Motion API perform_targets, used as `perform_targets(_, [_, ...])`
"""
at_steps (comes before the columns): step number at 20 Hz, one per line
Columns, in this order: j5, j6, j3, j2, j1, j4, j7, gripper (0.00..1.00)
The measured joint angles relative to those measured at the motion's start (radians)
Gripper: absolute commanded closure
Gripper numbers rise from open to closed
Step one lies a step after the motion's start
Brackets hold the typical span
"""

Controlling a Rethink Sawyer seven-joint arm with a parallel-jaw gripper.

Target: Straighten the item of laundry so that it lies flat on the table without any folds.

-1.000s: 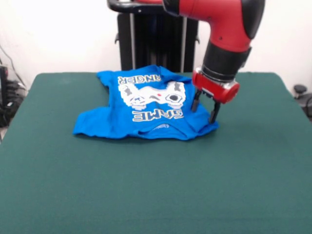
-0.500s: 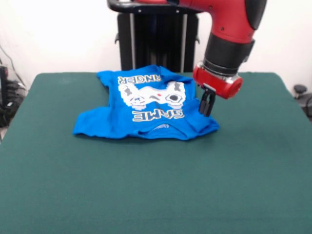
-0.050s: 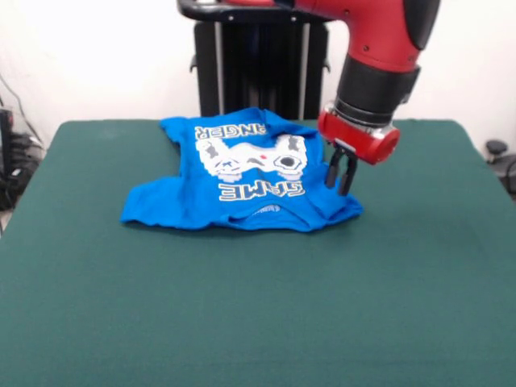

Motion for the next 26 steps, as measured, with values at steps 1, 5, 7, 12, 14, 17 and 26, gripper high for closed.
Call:
perform_targets(1, [0.0,0.0,-0.001,0.0,0.0,0.0,0.0,0.0])
perform_targets(5, [0.002,0.0,-0.017,0.013,0.002,-0.009,0.0,0.0])
perform_targets(7, [0.006,0.0,-0.026,0.025,0.002,-0.014,0.0,0.0])
perform_targets(12, [0.02,0.0,-0.044,0.065,0.001,-0.022,0.0,0.0])
perform_targets(14, [0.025,0.0,-0.047,0.083,0.0,-0.023,0.0,0.0])
perform_targets(17, [0.027,0.0,-0.047,0.101,-0.001,-0.023,0.0,0.0])
perform_targets(26, [0.027,-0.002,0.008,0.094,-0.071,-0.013,0.0,0.0])
